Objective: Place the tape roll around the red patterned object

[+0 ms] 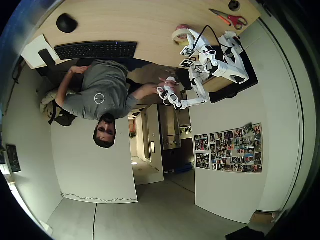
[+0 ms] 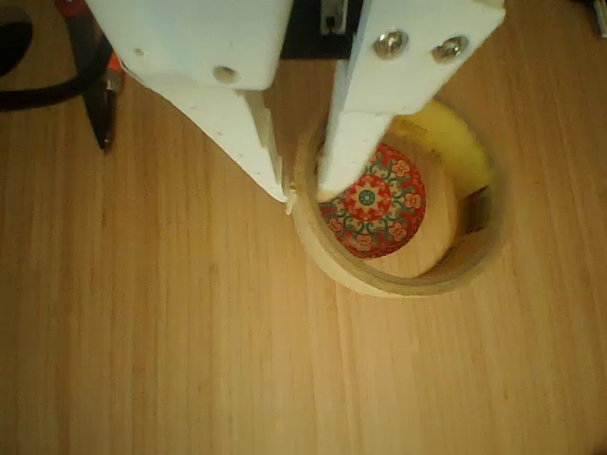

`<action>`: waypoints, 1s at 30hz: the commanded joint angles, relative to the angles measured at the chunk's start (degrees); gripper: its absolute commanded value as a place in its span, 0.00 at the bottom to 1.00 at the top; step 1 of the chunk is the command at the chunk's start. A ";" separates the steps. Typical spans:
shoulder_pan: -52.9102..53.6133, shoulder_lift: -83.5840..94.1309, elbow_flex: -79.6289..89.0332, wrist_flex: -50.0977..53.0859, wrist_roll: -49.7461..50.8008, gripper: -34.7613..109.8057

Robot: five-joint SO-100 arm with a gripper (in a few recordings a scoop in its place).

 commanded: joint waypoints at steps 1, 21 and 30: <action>-1.58 0.44 -0.70 0.44 -0.88 0.38; 1.49 15.91 -6.42 14.77 -4.39 0.45; 2.11 17.58 -14.94 22.06 -6.06 0.44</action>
